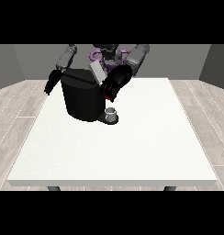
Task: Insert the coffee pod into the coffee machine and close the lid
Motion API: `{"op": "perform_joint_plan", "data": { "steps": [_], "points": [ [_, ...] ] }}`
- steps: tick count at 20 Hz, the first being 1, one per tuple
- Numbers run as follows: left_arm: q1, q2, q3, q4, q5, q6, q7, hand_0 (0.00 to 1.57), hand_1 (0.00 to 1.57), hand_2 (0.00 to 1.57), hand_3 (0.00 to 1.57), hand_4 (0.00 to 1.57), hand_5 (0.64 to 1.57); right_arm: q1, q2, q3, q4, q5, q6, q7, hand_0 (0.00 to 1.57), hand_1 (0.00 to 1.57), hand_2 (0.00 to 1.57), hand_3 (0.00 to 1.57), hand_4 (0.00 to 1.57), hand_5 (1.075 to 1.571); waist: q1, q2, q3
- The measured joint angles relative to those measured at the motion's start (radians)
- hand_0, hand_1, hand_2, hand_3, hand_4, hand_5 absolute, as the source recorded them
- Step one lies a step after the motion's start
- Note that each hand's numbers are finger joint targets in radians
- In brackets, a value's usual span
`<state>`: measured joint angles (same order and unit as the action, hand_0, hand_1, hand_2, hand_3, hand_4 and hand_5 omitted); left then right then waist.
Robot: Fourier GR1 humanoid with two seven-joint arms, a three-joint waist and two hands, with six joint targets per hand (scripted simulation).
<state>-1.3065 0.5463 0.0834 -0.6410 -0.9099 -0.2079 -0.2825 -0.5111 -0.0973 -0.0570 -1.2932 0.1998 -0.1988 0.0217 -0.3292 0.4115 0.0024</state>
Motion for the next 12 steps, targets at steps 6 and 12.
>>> {"op": "perform_joint_plan", "data": {
  "steps": [6,12],
  "points": [
    [0.015,0.011,0.009,0.018,-0.005,0.003,-0.014,0.0,0.0,0.36,0.25,0.0,1.571,0.036,0.006,0.008,0.001,-0.001,0.007,-0.003,0.0,0.0,0.0,0.0,0.09,1.571,-0.002,-0.026,-0.0012],
    [0.067,-0.042,-0.004,0.012,-0.011,0.008,0.005,0.0,0.0,0.0,0.0,0.0,1.571,0.057,0.007,-0.021,0.045,-0.017,-0.001,0.01,0.0,0.0,0.0,0.0,0.0,1.571,0.061,-0.097,-0.0011]
  ]
}}
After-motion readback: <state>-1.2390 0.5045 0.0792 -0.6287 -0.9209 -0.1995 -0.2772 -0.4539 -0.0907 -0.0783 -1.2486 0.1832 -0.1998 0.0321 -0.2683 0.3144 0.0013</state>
